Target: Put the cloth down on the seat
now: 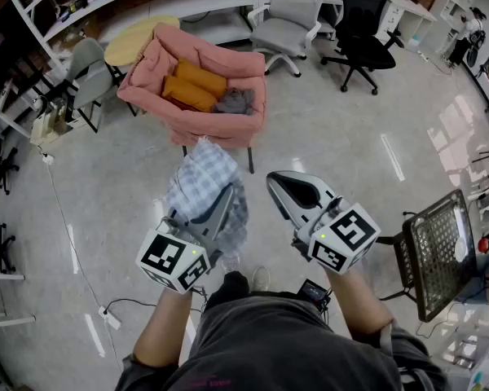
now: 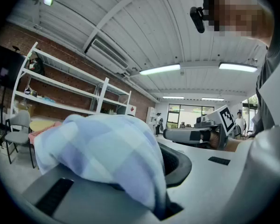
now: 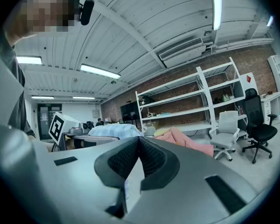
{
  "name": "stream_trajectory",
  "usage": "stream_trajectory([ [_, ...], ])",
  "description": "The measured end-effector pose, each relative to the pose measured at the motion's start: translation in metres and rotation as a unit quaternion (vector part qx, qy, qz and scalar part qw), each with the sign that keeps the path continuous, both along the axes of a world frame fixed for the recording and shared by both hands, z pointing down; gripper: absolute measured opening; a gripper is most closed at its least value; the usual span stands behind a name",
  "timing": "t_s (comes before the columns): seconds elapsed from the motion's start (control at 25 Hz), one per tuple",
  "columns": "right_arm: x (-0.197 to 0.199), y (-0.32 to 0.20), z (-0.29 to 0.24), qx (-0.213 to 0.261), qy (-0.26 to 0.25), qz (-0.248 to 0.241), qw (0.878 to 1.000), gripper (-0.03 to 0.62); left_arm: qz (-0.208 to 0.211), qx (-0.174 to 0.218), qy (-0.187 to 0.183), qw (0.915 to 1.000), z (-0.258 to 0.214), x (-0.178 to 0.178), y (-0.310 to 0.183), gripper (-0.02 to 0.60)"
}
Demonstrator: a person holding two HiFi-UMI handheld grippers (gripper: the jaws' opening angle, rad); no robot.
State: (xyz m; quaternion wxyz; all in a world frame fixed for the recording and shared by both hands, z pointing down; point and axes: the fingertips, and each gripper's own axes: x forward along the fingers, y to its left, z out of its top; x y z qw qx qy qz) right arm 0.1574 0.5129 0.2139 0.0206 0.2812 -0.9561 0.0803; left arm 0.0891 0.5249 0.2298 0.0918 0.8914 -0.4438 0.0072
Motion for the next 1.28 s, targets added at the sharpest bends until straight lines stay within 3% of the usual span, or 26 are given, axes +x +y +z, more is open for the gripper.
stream_trajectory([
  [0.4,-0.016,-0.02,0.006,-0.016,-0.002,0.018,1.0,0.015,0.004,-0.006,0.009,0.9999,0.004,-0.021,-0.016,0.057],
  [0.96,-0.106,-0.091,-0.002,-0.016,-0.007,0.043,0.999,0.015,0.015,0.005,0.02,0.9997,-0.003,-0.121,-0.088,0.057],
  [1.28,-0.128,-0.12,0.019,-0.031,-0.002,0.056,0.998,0.015,0.017,0.0,0.024,0.9996,0.009,-0.152,-0.118,0.057],
])
